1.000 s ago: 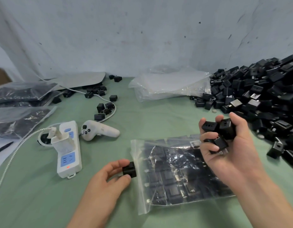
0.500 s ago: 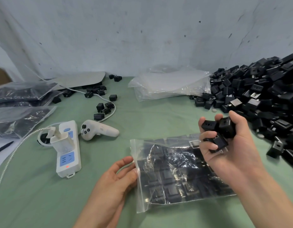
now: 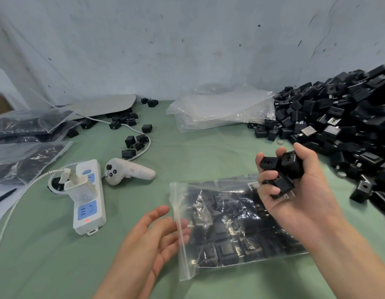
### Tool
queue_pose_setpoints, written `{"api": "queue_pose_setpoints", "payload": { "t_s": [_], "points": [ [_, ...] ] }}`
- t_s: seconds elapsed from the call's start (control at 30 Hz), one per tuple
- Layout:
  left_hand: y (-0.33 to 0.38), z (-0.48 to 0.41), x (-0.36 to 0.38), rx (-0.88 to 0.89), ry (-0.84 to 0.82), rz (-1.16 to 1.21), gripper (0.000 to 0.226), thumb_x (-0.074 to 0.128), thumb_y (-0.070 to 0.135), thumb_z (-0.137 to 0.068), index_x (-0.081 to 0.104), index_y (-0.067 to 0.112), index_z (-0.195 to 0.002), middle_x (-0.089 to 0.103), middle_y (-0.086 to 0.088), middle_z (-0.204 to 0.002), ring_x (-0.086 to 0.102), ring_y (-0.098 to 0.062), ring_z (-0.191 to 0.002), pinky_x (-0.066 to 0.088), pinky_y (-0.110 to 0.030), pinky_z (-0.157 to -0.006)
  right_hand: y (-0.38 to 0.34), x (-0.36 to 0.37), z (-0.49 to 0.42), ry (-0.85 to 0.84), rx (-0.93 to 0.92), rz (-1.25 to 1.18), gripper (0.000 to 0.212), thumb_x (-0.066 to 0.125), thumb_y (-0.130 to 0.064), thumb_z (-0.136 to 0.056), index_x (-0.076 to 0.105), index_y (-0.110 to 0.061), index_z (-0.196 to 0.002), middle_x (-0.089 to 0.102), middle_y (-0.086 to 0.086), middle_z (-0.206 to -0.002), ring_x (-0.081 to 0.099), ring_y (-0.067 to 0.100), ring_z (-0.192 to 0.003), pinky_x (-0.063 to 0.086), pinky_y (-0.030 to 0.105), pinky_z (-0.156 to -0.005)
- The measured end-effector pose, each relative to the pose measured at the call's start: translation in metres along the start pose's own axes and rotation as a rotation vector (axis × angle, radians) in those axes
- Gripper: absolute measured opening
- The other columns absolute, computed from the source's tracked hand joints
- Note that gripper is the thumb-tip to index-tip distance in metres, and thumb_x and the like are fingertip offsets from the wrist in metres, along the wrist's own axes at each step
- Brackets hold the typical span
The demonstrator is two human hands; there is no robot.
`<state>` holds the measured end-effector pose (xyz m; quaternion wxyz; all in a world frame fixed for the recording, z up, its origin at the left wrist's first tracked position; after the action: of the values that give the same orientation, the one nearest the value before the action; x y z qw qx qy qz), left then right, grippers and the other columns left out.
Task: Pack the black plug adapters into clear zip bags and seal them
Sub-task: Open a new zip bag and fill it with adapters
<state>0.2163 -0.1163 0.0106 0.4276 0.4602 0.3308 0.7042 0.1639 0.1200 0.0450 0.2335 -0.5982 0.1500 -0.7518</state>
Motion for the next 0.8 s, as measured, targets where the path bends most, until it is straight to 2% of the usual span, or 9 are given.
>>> {"api": "queue_pose_setpoints", "payload": {
  "t_s": [0.23,0.37,0.53,0.8],
  "points": [
    [-0.004,-0.001,-0.001,-0.018,-0.048,-0.076,0.025,0.053,0.004,-0.095,0.055,0.011,-0.119,0.075,-0.022,-0.091,0.072,-0.023,-0.062,0.058,-0.027,-0.050,0.005,0.000,-0.001,-0.016,0.027,-0.008,0.025,0.065,-0.048,-0.088,0.067,-0.025,-0.082,0.068,0.004,-0.103,0.052,0.011,-0.057,0.040,0.020,-0.043],
    [-0.003,0.000,0.001,-0.030,-0.089,-0.046,0.024,0.052,0.005,-0.095,0.055,0.010,-0.119,0.074,-0.027,-0.092,0.074,-0.030,-0.069,0.060,-0.031,-0.052,0.007,0.000,0.000,-0.014,0.037,-0.019,0.028,0.062,-0.049,-0.091,0.066,-0.023,-0.082,0.068,0.005,-0.103,0.052,0.012,-0.058,0.040,0.021,-0.044],
    [-0.009,-0.001,0.012,-0.033,-0.195,-0.034,0.059,0.068,0.018,-0.066,0.054,0.014,-0.123,0.073,-0.027,-0.098,0.074,-0.038,-0.088,0.061,-0.032,-0.062,0.010,0.001,0.000,-0.027,0.042,-0.015,0.030,0.060,-0.051,-0.092,0.066,-0.023,-0.083,0.067,0.005,-0.104,0.053,0.013,-0.061,0.041,0.021,-0.046],
    [-0.008,-0.012,0.012,-0.041,-0.214,0.017,0.063,0.072,0.020,-0.064,0.056,0.010,-0.124,0.072,-0.027,-0.104,0.073,-0.039,-0.094,0.061,-0.032,-0.063,0.005,0.000,0.000,-0.005,0.004,0.025,0.030,0.061,-0.050,-0.091,0.068,-0.022,-0.081,0.069,0.006,-0.102,0.055,0.014,-0.063,0.042,0.022,-0.047]
  ]
}}
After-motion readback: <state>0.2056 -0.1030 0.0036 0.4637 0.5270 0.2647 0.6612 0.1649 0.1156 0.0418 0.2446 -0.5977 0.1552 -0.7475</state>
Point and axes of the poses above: each hand's wrist, its own z-axis away from the middle knuckle, its own x-axis out of the palm, y = z × x, the point moved 4 cm from there along -z, towards the middle knuckle
